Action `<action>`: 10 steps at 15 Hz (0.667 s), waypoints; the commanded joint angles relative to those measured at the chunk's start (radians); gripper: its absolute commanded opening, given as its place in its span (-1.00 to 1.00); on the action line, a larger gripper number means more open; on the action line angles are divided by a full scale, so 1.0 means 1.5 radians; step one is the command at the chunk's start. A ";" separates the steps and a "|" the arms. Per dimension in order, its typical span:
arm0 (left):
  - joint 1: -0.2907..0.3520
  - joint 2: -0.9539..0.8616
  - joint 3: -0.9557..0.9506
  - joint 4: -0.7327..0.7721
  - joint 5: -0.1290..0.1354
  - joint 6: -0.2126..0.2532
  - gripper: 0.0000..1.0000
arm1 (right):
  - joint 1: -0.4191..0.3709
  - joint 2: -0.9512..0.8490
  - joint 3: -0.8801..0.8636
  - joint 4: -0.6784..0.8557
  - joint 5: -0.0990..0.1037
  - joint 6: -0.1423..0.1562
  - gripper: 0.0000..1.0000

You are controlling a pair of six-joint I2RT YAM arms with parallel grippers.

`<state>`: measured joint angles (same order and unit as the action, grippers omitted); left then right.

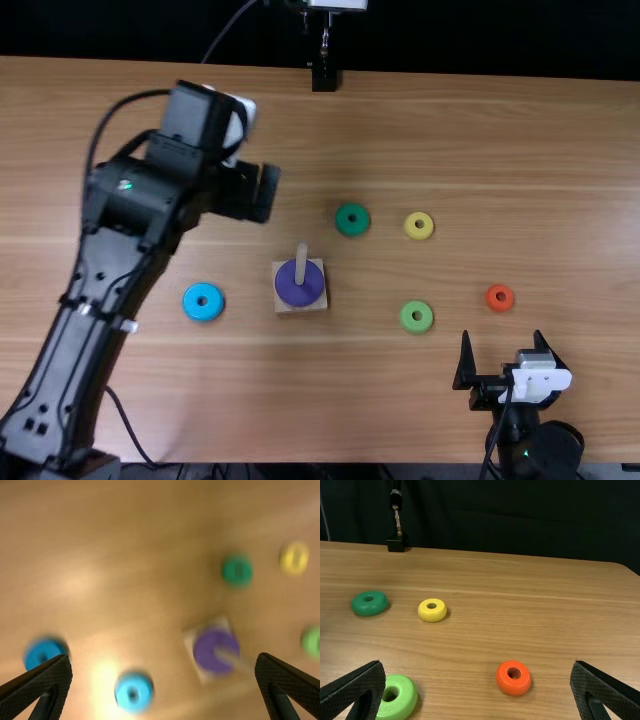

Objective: Build the Hanoi tower: stack the rings onto the peg from bottom to top in this color order: purple, dark blue, light blue, dark green, light green, yellow, orange.

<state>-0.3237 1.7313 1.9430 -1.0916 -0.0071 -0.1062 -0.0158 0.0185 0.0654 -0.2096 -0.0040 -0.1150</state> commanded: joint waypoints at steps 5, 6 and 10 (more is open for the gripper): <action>0.144 -0.158 -0.254 0.157 0.005 0.000 1.00 | -0.003 -0.012 -0.033 -0.044 0.006 -0.002 1.00; 0.163 -0.169 -0.282 0.158 0.006 0.002 1.00 | -0.003 -0.012 -0.033 -0.044 0.006 -0.002 1.00; 0.256 -0.197 -0.385 0.156 0.006 0.007 1.00 | -0.003 -0.012 -0.033 -0.044 0.006 -0.002 1.00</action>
<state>0.0494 1.4712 1.3750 -0.8627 -0.0040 -0.1055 -0.0158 0.0185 0.0650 -0.2096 -0.0036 -0.1146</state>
